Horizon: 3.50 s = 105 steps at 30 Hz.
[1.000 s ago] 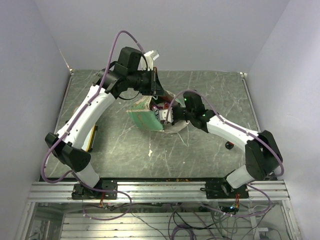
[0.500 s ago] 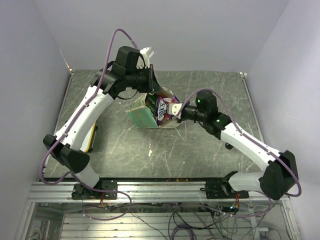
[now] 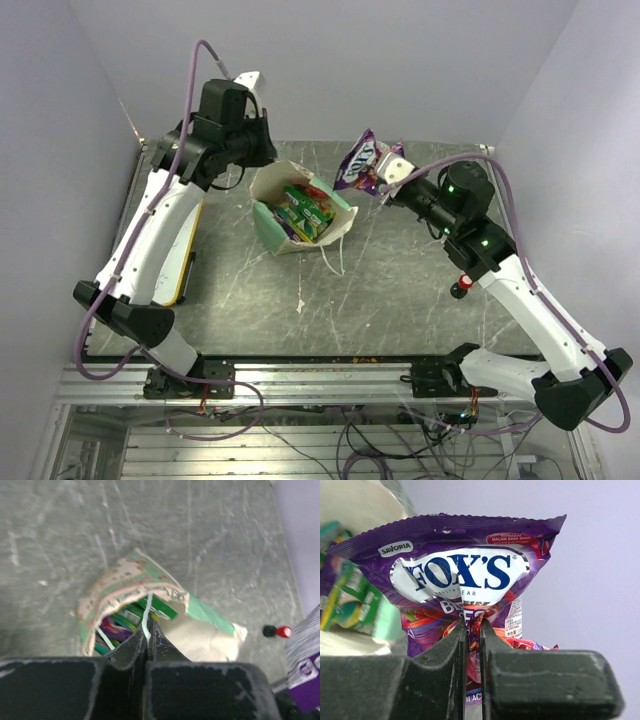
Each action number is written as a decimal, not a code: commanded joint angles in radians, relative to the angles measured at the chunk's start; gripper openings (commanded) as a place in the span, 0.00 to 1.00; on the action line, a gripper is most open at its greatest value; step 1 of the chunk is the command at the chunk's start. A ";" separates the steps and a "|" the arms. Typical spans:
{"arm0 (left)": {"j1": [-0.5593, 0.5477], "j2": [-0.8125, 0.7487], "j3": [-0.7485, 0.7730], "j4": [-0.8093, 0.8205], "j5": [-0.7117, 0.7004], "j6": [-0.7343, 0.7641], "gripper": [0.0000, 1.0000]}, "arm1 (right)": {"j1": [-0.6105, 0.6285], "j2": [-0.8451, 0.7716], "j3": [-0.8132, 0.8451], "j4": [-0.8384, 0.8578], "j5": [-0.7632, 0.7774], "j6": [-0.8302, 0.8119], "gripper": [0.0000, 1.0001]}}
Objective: Take the snacks out of the paper bag
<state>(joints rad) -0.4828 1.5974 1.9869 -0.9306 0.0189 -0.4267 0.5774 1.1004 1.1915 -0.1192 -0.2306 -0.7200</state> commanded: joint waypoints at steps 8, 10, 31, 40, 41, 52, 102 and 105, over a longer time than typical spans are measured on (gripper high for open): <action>0.055 -0.049 0.098 0.212 0.019 0.261 0.07 | -0.211 0.031 -0.051 0.032 0.082 0.272 0.00; 0.055 -0.021 0.116 0.236 0.061 0.283 0.07 | -0.235 0.059 -0.042 0.017 0.093 0.334 0.00; -0.003 0.029 -0.077 0.250 0.353 0.042 0.07 | -0.423 0.410 0.040 -0.257 0.307 0.831 0.00; -0.026 0.011 -0.131 0.275 0.408 0.000 0.07 | -0.481 0.718 0.180 -0.170 0.288 0.887 0.00; -0.028 0.010 -0.132 0.272 0.414 0.004 0.07 | -0.483 0.761 0.209 -0.163 0.278 0.887 0.00; -0.028 -0.036 -0.193 0.296 0.387 0.025 0.07 | -0.493 0.662 0.177 -0.227 -0.092 0.878 0.98; -0.107 -0.170 -0.362 0.410 0.460 -0.064 0.07 | 0.110 0.359 -0.296 0.118 -0.337 1.470 0.09; -0.109 -0.225 -0.418 0.412 0.434 -0.082 0.07 | 0.108 0.241 -0.350 -0.018 -0.243 1.421 0.22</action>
<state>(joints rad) -0.5846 1.4582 1.6180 -0.6342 0.4213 -0.4286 0.6830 1.4883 0.8883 0.0277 -0.5983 0.7708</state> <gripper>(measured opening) 0.076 0.147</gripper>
